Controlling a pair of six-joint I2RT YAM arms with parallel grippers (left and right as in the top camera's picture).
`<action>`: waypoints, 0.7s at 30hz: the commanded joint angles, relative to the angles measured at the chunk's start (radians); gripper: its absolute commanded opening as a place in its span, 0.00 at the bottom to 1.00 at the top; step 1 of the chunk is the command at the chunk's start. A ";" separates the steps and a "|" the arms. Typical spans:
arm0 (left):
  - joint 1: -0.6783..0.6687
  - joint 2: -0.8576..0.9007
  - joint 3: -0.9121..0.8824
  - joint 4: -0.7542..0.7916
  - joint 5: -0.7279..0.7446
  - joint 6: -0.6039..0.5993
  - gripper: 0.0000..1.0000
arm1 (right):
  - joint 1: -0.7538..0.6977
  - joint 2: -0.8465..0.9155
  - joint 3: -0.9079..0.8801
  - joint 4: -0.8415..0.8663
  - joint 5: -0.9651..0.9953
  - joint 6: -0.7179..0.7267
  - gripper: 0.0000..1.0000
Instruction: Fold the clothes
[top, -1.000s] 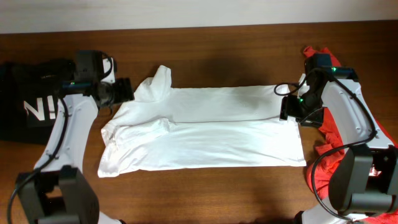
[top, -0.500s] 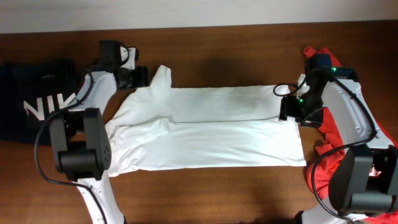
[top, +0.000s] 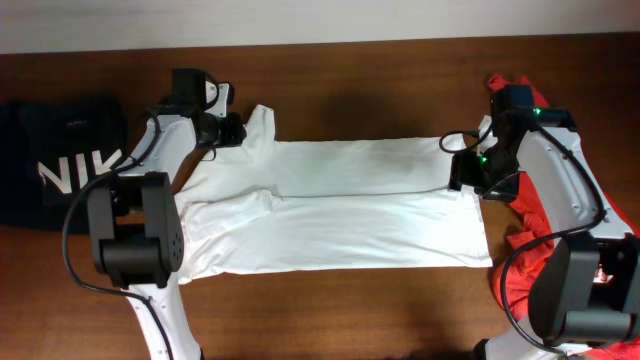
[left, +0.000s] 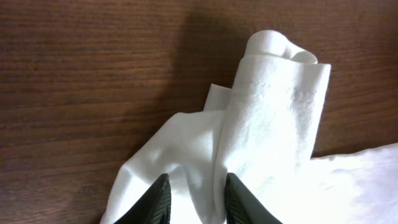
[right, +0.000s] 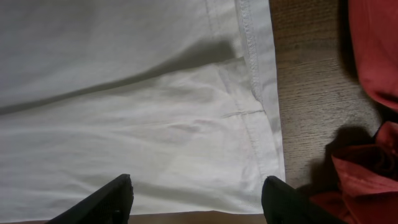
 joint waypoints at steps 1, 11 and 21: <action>-0.012 0.025 0.021 -0.002 -0.003 0.012 0.22 | -0.006 -0.011 0.011 0.001 -0.008 0.000 0.70; -0.006 -0.003 0.031 -0.053 -0.003 0.012 0.00 | -0.006 -0.010 0.011 0.165 -0.008 -0.006 0.70; 0.011 -0.108 0.055 -0.202 -0.003 0.008 0.00 | -0.006 0.241 0.011 0.692 0.047 -0.045 0.70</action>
